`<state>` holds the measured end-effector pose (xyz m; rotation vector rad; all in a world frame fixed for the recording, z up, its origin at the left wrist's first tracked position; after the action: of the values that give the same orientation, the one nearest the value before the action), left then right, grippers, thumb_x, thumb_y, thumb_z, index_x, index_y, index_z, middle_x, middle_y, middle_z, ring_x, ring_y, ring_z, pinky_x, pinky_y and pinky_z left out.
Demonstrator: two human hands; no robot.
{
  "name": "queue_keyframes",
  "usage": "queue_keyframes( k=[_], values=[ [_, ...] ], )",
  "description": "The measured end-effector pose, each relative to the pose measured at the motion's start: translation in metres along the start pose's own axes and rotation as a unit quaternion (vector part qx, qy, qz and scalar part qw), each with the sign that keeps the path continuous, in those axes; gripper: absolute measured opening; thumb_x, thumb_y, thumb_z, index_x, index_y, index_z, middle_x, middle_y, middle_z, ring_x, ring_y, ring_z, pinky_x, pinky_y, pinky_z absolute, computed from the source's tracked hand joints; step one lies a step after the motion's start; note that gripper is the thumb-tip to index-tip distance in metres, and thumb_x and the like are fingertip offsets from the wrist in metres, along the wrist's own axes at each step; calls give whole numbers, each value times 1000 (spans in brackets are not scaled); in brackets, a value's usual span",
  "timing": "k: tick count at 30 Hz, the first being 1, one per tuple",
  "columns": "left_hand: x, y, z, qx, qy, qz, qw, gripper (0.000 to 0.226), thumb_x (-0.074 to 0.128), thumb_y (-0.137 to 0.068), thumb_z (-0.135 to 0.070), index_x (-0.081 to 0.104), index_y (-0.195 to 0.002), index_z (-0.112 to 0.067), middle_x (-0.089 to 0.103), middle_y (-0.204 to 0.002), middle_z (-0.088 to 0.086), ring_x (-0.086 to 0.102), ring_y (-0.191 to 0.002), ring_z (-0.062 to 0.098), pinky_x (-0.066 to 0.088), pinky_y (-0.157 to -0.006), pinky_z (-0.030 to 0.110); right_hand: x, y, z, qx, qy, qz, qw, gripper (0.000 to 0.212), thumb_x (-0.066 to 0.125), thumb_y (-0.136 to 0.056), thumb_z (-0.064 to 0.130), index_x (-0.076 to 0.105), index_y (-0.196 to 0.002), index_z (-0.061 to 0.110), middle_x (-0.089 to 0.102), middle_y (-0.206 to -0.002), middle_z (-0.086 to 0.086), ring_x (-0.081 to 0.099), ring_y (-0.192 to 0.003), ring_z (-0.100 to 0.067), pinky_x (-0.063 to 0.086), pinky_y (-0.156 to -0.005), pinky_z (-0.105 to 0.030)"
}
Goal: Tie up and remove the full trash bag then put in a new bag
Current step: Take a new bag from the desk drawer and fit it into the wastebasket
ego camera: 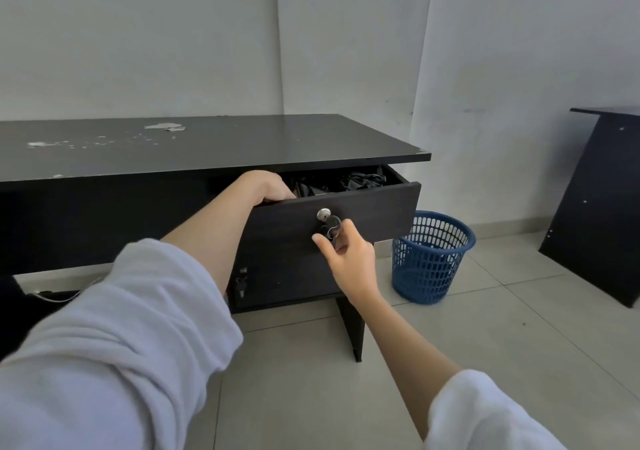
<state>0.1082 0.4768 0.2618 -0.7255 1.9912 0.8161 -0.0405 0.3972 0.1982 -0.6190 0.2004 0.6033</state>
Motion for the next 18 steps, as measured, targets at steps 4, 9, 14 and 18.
queue_keyframes(
  k=[4, 9, 14, 18],
  values=[
    [-3, 16, 10, 33, 58, 23, 998, 41, 67, -85, -37, 67, -115, -10, 66, -116, 11, 63, -105, 31, 51, -93, 43, 1, 2, 1, 13, -7, 1, 1000, 31, 64, -87, 41, 50, -86, 14, 60, -74, -5, 50, -64, -11, 43, -60, -25],
    [-22, 35, 8, 118, 138, -62, 981, 28, 67, -85, -34, 74, -96, -10, 68, -99, 5, 60, -97, 20, 43, -78, 26, 2, 4, 1, 34, -23, -11, 999, 31, 63, -88, 41, 52, -89, 12, 63, -80, -10, 53, -67, -14, 45, -63, -28],
    [-44, 58, -6, 214, 86, -272, 934, 26, 68, -85, -33, 70, -77, -8, 60, -86, 8, 47, -78, 14, 38, -72, 28, -7, 8, 0, 54, -53, -45, 996, 33, 63, -84, 50, 54, -96, 20, 58, -89, -1, 55, -84, -15, 44, -71, -25],
    [-38, 59, -9, 243, 107, -279, 923, 21, 62, -90, -34, 67, -86, -15, 62, -96, 6, 48, -99, 21, 36, -79, 34, -58, -5, 20, 14, -25, -232, 972, 29, 52, -94, 38, 53, -114, 17, 51, -112, -4, 39, -105, -16, 38, -91, -32]
  ],
)
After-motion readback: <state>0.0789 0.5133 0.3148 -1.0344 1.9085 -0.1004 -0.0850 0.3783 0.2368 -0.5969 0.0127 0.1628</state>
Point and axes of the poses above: each hand's wrist, its own y-axis away from the middle knuckle, its own x-axis out of the palm, z = x × y, the point moved 10 cm from there along -y, towards the middle knuckle
